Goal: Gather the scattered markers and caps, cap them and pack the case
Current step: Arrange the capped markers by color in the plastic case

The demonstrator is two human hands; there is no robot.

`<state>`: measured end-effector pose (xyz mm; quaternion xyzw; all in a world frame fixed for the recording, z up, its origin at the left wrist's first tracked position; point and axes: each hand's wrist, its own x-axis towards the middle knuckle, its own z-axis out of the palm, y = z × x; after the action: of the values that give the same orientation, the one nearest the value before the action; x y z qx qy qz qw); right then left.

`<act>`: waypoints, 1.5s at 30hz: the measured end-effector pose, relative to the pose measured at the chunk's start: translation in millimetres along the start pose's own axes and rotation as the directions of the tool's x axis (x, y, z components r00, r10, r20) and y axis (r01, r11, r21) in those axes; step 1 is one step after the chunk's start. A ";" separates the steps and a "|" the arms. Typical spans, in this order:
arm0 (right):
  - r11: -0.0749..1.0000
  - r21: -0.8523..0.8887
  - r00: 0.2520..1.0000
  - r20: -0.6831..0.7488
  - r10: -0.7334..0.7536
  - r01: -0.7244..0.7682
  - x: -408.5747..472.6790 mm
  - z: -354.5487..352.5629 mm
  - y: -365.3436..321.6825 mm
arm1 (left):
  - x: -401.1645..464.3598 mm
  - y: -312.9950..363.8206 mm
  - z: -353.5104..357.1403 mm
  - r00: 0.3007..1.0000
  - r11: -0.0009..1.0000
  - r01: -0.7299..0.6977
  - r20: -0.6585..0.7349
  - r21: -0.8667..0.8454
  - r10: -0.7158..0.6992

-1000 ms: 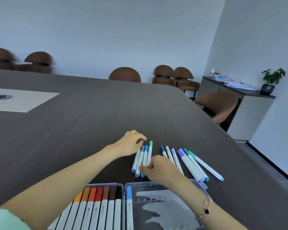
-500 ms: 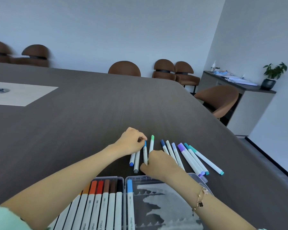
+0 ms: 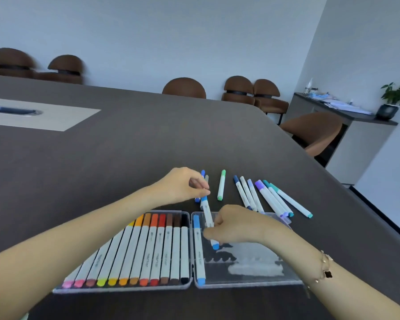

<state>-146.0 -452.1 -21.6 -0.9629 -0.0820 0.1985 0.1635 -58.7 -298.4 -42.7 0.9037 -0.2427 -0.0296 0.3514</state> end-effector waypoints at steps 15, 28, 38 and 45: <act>0.990 0.107 0.985 0.135 -0.109 0.095 -16.6 20.0 18.6 | -42.8 3.0 22.7 0.996 0.998 -0.053 0.078 0.023 0.051; 0.996 0.019 0.985 0.151 -0.088 0.086 -12.3 14.5 20.7 | -28.7 -10.3 25.2 0.999 0.999 -0.036 -0.038 0.010 0.036; 0.997 0.028 0.923 -0.381 -0.052 0.067 61.7 -7.7 10.9 | 51.4 -41.2 4.5 0.984 0.983 0.174 -0.060 0.062 -0.170; 0.976 -0.217 0.938 -0.343 -0.044 -0.034 115.9 -1.1 -3.9 | 102.1 -48.2 16.0 0.978 0.978 0.206 -0.022 0.040 -0.206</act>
<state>-40.7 -423.0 -60.4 -0.9946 -0.0757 0.0154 0.0686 47.7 -324.7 -74.1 0.9314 -0.1453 -0.0528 0.3294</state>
